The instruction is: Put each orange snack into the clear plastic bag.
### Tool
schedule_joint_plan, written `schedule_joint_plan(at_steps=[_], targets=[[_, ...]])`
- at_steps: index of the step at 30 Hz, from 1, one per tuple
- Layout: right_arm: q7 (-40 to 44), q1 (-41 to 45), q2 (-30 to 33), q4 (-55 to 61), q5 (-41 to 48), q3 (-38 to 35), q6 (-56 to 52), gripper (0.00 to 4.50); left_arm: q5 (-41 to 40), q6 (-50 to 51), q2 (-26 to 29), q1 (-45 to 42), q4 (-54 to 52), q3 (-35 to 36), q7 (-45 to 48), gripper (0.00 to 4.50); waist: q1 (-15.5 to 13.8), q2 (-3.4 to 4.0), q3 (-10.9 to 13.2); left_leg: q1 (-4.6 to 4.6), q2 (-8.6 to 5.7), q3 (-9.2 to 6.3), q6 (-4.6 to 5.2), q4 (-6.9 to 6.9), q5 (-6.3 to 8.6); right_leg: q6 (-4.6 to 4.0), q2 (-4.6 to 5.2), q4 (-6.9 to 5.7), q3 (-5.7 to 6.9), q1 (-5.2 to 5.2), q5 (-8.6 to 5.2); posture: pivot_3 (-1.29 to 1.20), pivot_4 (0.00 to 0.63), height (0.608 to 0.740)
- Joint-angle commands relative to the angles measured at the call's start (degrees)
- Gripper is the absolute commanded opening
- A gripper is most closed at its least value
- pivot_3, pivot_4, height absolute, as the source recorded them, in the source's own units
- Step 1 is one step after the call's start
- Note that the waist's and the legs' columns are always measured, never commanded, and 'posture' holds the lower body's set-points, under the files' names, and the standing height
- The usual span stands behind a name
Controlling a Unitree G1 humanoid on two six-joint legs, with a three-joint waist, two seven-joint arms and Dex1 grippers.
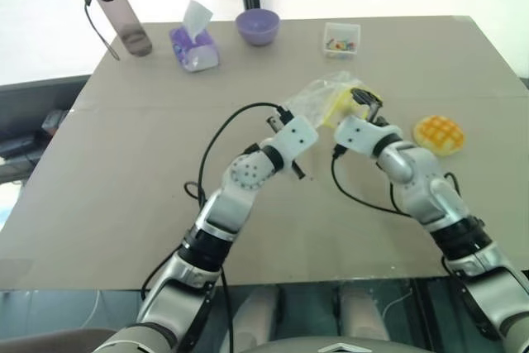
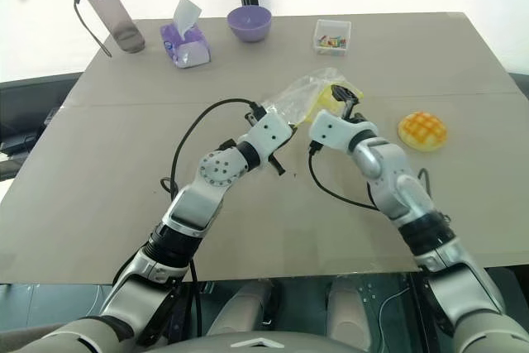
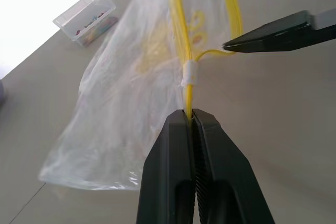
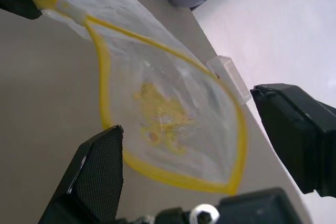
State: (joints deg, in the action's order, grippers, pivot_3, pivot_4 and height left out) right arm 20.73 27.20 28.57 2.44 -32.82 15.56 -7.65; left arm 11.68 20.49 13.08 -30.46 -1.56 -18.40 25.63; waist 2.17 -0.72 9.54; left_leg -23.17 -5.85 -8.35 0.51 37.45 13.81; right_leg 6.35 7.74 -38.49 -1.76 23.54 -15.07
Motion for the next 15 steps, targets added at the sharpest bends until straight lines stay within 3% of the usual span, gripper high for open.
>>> schedule_joint_plan(at_steps=[1,8,15], targets=[[1.3,0.5,-1.4,1.6,8.0,-12.1,-11.2,4.46,-0.1,-1.4,-1.3,-0.9,-0.2,0.7,-1.5,0.0,0.0,0.0,0.0,0.0,0.0,0.01,0.0,0.0,0.0,0.0,0.0,-0.01,-0.01,0.0,0.0,0.0,0.15,0.74],[0.8,3.1,-1.5,-2.7,20.6,-29.6,-29.1,4.46,0.1,-1.5,-2.7,-1.2,0.7,0.5,-2.7,0.0,-0.3,0.0,0.0,0.04,0.01,0.01,0.01,-0.01,0.0,0.0,0.0,-0.05,-0.02,-0.02,0.0,0.0,0.15,0.74],[-1.4,5.6,-4.9,-3.1,31.0,-39.6,-44.8,4.46,0.1,-1.7,-2.7,-1.1,0.8,0.3,-2.4,0.0,0.1,0.02,0.0,0.1,0.03,0.11,0.01,-0.03,0.0,0.0,0.02,-0.11,-0.14,-0.01,0.0,0.0,0.15,0.74]])
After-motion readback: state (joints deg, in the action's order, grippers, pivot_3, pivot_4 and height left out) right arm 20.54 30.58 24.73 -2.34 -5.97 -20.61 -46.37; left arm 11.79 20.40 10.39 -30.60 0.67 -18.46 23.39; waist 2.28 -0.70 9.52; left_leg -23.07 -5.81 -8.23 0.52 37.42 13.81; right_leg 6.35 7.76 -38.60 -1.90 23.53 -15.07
